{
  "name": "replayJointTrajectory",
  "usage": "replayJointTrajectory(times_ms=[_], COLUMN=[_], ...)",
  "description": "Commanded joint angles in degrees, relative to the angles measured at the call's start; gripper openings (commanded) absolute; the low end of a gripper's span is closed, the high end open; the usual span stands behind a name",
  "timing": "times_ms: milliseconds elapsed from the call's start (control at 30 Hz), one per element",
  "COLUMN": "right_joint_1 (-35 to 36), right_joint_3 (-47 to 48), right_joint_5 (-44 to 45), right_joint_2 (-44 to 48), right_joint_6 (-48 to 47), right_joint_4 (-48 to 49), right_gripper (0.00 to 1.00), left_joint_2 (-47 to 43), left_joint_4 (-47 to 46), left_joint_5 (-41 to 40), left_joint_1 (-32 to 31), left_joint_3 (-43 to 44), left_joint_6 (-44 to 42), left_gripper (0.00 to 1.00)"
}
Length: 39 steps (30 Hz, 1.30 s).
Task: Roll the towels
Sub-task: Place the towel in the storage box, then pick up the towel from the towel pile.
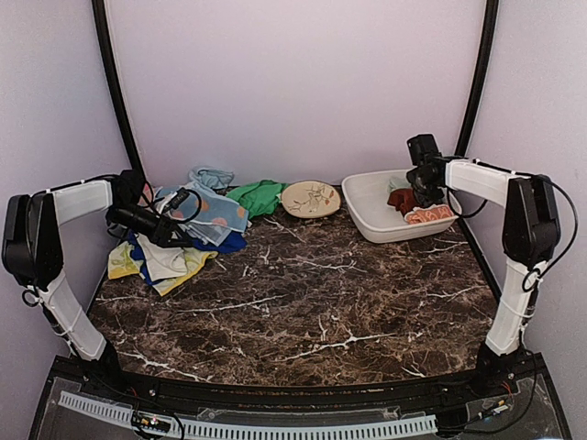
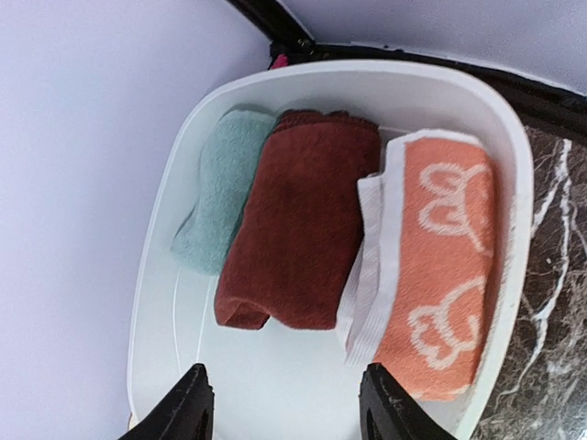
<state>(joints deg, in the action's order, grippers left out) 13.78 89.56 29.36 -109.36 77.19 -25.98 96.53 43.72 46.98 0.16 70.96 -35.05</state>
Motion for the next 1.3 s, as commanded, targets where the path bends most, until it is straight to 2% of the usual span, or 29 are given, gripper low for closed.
replayJointTrajectory(times_ms=[0,167,333,533,567,600,633,700,733,767,800,867,1000,1133,1267], right_joint_1=[0.96,0.59,3.09,12.42,13.93,14.34,13.40,9.95,9.20,9.38,10.60,14.80,25.87,34.10,39.28], right_joint_3=[0.94,3.43,3.91,3.34,1.65,-1.28,-6.45,-17.72,-24.12,-29.15,-30.91,-26.63,-12.79,-8.38,-7.43], right_joint_5=[-1.98,1.00,5.73,16.30,18.16,17.79,10.90,-8.36,-15.14,-18.96,-20.06,-18.07,-14.05,-11.35,-12.19], right_joint_2=[-4.26,-5.61,-2.08,1.88,3.45,5.41,8.49,13.50,15.78,17.29,17.56,17.11,9.64,5.03,1.92], right_joint_6=[3.24,1.81,-8.37,-26.34,-28.90,-28.03,-26.19,-30.42,-31.38,-32.47,-34.37,-39.86,-49.59,-54.33,-54.86], right_joint_4=[-0.77,-3.03,0.45,4.98,8.24,11.00,14.60,30.61,40.29,47.53,50.39,43.46,26.78,24.49,23.95], right_gripper=[0.53,0.53,0.61,0.82,0.93,0.99,1.00,1.00,1.00,1.00,1.00,1.00,1.00,1.00,1.00], left_joint_2=[-0.24,-0.29,-0.75,-1.49,-1.64,-1.69,-1.61,-1.29,-1.03,-0.69,-0.25,0.51,2.38,6.53,10.67], left_joint_4=[2.66,4.07,4.87,3.86,3.97,3.93,3.85,3.22,2.66,2.49,2.69,2.92,1.16,0.54,0.81], left_joint_5=[-0.77,-2.02,-6.37,-12.55,-12.61,-12.89,-13.22,-14.52,-15.18,-15.39,-15.15,-15.21,-16.65,-15.92,-14.10], left_joint_1=[1.05,4.51,8.79,12.65,13.34,14.08,14.71,16.16,16.64,17.19,17.64,18.09,18.42,18.38,18.29], left_joint_3=[2.56,4.37,6.31,6.44,6.28,6.15,5.92,5.50,5.26,5.18,5.43,5.55,5.75,8.08,12.05], left_joint_6=[0.83,0.74,1.39,2.33,2.20,2.18,2.00,1.70,1.70,1.75,1.63,1.56,1.83,2.47,3.14], left_gripper=[0.46,0.47,0.50,0.48,0.48,0.47,0.47,0.46,0.46,0.45,0.45,0.45,0.45,0.44,0.44])
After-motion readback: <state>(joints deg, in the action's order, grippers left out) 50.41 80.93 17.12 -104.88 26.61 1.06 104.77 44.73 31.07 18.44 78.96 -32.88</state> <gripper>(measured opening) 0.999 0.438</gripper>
